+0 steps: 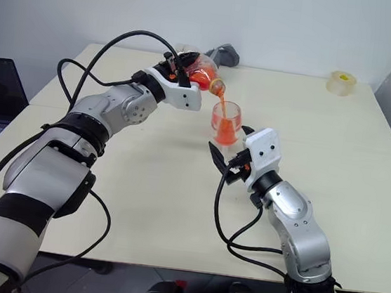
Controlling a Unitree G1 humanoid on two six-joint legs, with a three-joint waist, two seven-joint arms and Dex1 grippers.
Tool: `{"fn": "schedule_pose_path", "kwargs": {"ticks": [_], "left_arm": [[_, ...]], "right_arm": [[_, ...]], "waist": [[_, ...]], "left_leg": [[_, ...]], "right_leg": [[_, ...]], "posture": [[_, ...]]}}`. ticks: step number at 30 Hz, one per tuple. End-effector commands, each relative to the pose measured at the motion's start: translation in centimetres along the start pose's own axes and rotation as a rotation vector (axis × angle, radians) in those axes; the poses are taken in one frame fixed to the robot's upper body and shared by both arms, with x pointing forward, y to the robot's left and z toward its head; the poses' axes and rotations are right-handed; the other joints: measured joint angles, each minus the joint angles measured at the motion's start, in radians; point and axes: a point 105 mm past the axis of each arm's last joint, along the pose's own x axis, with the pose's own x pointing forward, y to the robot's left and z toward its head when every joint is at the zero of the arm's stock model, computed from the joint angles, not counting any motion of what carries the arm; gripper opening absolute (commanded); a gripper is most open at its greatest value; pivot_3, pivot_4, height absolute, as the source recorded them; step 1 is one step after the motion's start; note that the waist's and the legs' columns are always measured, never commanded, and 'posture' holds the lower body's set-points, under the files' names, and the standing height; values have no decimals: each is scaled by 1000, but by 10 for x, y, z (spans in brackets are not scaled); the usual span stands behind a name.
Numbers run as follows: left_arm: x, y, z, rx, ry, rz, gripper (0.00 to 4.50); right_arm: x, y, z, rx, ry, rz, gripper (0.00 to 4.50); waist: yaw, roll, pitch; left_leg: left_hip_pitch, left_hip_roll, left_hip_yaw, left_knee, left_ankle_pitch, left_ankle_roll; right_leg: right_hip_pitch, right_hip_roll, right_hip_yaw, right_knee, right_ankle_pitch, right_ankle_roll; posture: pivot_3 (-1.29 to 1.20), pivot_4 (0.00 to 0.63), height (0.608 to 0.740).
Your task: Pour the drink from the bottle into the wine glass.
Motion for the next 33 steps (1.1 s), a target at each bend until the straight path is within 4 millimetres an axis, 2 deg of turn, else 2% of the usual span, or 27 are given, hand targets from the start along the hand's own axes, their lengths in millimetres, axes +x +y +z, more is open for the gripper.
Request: {"fn": "schedule_pose_path", "kwargs": {"ticks": [1, 24, 33], "left_arm": [[4, 24, -1, 26, -5, 68, 899], [4, 18, -1, 21, 2, 46, 899], [3, 12, -1, -103, 21, 53, 899]], "right_arm": [[-1, 1, 9, -11, -39, 1, 4500], [0, 4, 11, -2, -54, 8, 4500], [1, 5, 11, 0, -60, 5, 4500]], "waist": [[0, 0, 0], [0, 0, 0], [0, 0, 0]], "left_leg": [[0, 0, 0, 0, 0, 0], [0, 0, 0, 0, 0, 0], [0, 0, 0, 0, 0, 0]], "right_leg": [[0, 0, 0, 0, 0, 0], [0, 0, 0, 0, 0, 0], [0, 0, 0, 0, 0, 0]], "posture": [[0, 150, 740], [0, 150, 740], [0, 150, 740]]}}
